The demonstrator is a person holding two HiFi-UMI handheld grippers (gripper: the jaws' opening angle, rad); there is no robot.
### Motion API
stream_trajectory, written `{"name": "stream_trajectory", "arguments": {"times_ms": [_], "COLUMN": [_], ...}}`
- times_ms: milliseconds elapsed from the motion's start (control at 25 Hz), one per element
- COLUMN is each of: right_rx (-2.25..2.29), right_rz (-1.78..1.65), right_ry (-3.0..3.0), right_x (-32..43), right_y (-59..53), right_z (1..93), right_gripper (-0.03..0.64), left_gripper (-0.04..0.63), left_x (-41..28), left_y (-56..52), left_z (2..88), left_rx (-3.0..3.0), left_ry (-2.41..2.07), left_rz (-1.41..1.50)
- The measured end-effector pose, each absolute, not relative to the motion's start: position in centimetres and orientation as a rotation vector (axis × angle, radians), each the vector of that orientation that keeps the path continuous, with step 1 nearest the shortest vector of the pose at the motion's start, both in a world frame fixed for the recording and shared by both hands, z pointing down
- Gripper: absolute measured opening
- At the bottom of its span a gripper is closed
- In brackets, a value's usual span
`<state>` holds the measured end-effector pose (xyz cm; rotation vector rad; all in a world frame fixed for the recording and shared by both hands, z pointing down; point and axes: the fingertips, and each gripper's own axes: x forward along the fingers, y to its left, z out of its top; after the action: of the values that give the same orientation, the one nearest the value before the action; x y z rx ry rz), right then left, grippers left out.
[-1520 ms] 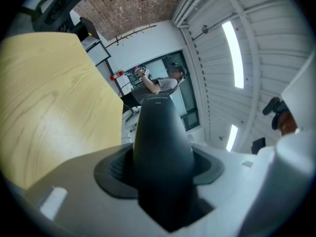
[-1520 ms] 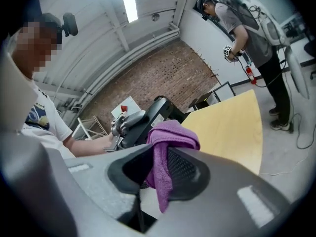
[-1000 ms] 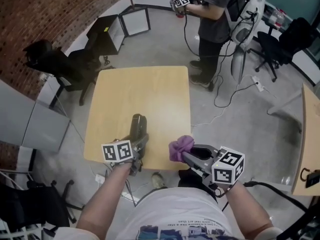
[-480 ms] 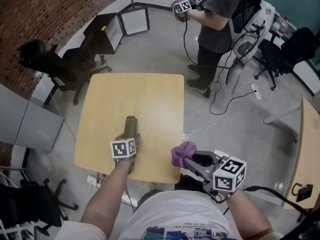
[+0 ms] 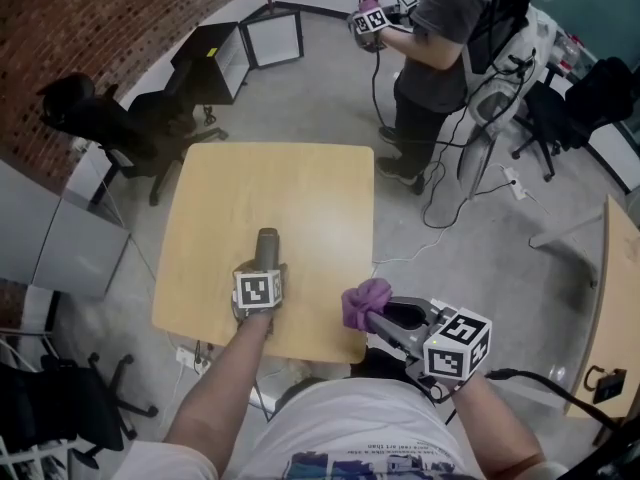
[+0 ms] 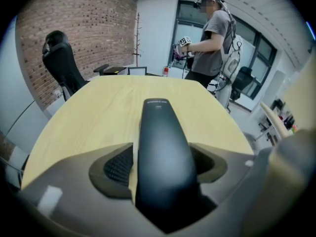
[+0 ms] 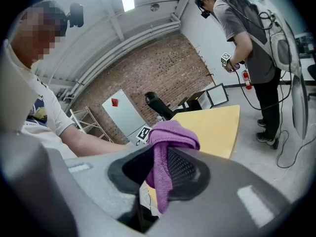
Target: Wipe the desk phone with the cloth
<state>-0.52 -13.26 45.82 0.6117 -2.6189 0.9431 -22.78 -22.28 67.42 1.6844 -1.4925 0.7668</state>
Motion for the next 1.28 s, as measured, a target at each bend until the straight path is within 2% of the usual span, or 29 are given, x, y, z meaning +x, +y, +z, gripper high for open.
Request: {"name": "stream_trajectory", "arguments": {"times_ms": [160,520,560,600,720,1080,1280], "right_rx": [0.620,0.667,0.683,0.700,0.751,0.712,0.670], "right_rz": [0.882,0.688,0.658,0.629,0.574,0.440,0.355], "right_ry": [-2.634,-2.639,-2.634,-2.630,-2.615,-2.608,-2.620], "right_x": [-1.2,-4.0,-4.2,-4.3,-4.4,-4.2,-1.7], "right_y": [-12.5,-9.6,-8.9,-8.2,-5.6,0.5,4.5], "right_z": [45.9,45.0,44.9,44.7,44.5,44.7,44.0], "right_gripper": [0.087,0.087,0.087,0.087,0.087,0.087,0.087], "left_gripper": [0.388,0.373,0.348,0.290,0.005,0.003,0.003], "left_x": [-22.3,-23.5,-23.4,-23.2,-22.2,-18.5,-14.9], "left_y": [-21.1,-12.4,-10.9,-9.1,-3.7,4.1,7.3], "left_z": [66.1,57.9,56.9,56.2,55.7,52.8,49.8], "left_rx": [1.753,1.988,2.014,2.036,2.077,2.152,2.199], "left_ry": [-1.465,-1.372,-1.341,-1.306,-1.191,-1.050,-1.049], "left_rz": [0.728,0.466,0.415,0.378,0.369,0.323,0.304]}}
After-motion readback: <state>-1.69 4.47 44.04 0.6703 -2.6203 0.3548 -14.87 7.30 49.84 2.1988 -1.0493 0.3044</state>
